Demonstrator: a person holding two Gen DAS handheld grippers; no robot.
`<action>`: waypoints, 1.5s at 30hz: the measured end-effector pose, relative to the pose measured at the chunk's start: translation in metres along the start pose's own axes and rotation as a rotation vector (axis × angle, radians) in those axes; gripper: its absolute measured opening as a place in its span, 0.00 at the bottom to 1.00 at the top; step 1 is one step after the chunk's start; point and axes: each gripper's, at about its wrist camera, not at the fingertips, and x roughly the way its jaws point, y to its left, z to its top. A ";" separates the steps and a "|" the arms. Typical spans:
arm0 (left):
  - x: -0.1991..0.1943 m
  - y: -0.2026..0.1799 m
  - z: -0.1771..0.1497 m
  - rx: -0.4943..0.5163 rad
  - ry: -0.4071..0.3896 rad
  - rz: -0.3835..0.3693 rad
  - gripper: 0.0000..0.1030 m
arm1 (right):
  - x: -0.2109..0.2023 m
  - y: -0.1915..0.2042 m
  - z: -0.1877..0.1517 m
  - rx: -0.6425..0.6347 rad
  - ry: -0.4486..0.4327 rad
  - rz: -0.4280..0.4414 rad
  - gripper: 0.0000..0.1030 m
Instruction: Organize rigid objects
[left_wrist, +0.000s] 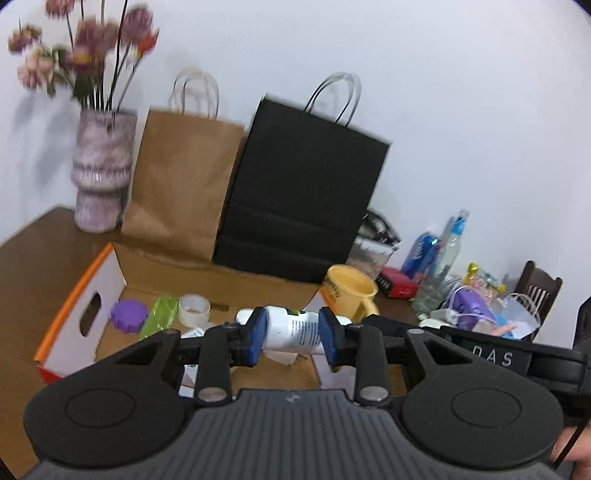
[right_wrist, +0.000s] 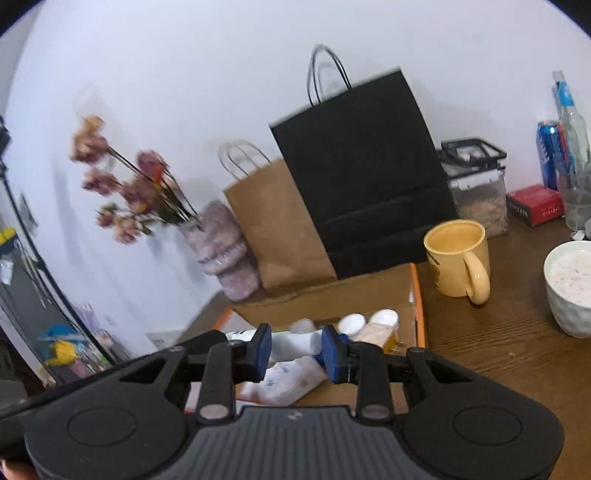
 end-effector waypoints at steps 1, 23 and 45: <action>0.012 0.005 -0.001 -0.013 0.021 0.001 0.30 | 0.011 -0.006 -0.001 0.007 0.016 -0.009 0.28; 0.065 0.030 -0.027 0.102 0.072 0.041 0.30 | 0.077 -0.012 -0.031 -0.194 0.085 -0.130 0.28; -0.136 0.013 -0.071 0.265 -0.260 0.228 0.83 | -0.096 0.071 -0.109 -0.443 -0.272 -0.174 0.83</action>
